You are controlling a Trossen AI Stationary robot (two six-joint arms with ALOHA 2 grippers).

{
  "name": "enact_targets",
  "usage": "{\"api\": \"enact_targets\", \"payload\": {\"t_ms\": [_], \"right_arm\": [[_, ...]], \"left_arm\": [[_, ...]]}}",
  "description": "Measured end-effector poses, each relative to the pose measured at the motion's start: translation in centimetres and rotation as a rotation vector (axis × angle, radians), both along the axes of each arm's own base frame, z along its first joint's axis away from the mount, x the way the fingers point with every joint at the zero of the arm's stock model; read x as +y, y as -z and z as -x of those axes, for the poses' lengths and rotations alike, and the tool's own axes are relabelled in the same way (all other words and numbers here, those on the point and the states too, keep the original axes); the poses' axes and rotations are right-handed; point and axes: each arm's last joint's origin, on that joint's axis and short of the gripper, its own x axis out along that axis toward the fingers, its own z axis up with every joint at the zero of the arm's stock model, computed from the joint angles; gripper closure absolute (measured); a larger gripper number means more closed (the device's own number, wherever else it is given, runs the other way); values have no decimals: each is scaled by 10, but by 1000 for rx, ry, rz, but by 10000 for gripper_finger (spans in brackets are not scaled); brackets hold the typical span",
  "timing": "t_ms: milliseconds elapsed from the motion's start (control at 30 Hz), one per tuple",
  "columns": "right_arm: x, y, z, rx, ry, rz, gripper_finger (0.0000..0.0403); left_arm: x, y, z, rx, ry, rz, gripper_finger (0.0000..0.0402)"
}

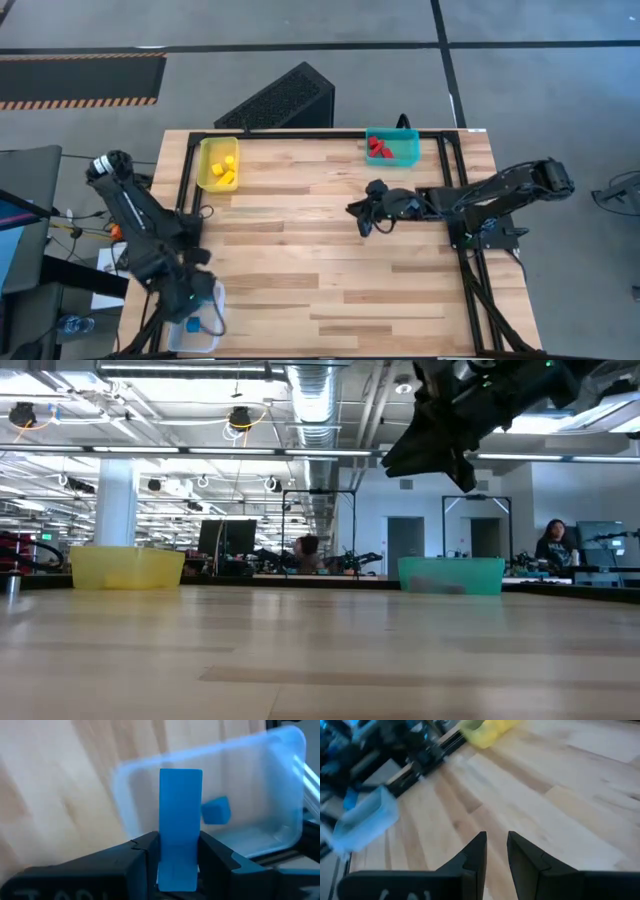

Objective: Sort & place blocks by color
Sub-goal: Put the blue block into the transparent bin, then return to Home Position

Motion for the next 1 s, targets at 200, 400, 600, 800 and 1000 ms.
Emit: {"api": "enact_targets", "payload": {"t_ms": [200,400,600,800,1000], "right_arm": [[-20,-4,-2,-52,80,-18,302],[-26,-5,-2,-51,65,-7,273],[-25,-4,-2,-45,15,-32,226],[-17,-3,-2,-35,-31,-50,204],[-8,-19,0,-101,-84,-25,217]], "left_arm": [[-19,18,17,19,-135,105,306],[-18,36,21,34,-202,108,263],[-9,54,19,2,-233,57,201],[7,65,2,14,-370,29,168],[24,49,-25,22,-393,111,177]]}}
